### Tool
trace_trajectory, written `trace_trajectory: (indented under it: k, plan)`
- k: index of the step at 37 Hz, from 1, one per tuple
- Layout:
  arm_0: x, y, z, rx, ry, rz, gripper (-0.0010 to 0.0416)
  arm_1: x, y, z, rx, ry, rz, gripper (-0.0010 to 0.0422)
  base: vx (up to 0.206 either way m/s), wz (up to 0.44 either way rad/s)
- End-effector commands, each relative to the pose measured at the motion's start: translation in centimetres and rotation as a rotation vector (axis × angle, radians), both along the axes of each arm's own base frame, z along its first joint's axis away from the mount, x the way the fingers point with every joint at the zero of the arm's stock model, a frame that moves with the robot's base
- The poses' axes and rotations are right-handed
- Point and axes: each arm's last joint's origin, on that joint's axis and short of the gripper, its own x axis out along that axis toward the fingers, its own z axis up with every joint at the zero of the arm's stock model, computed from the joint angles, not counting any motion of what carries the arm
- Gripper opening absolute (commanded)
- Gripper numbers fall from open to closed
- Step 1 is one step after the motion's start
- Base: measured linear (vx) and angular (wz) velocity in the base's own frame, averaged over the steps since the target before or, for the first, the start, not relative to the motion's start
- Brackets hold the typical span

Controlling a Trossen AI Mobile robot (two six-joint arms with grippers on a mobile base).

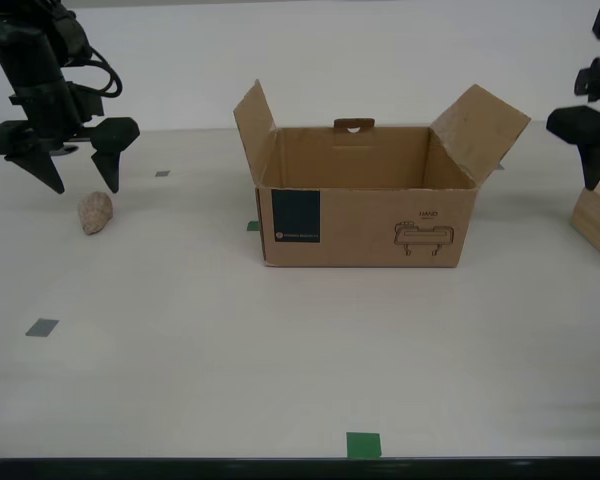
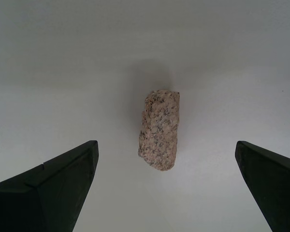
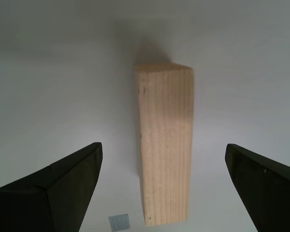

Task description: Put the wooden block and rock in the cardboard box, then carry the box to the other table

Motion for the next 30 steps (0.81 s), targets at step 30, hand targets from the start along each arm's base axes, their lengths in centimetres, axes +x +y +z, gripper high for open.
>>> trace_trajectory:
  k: [30]
  plan:
    - [1.6, -0.2, -5.6, 0.01, 0.044, 0.014, 0.0355, 0.0, 0.0, -0.2, -0.001, 0.002, 0.017, 0.0389, 0.0, 0.0]
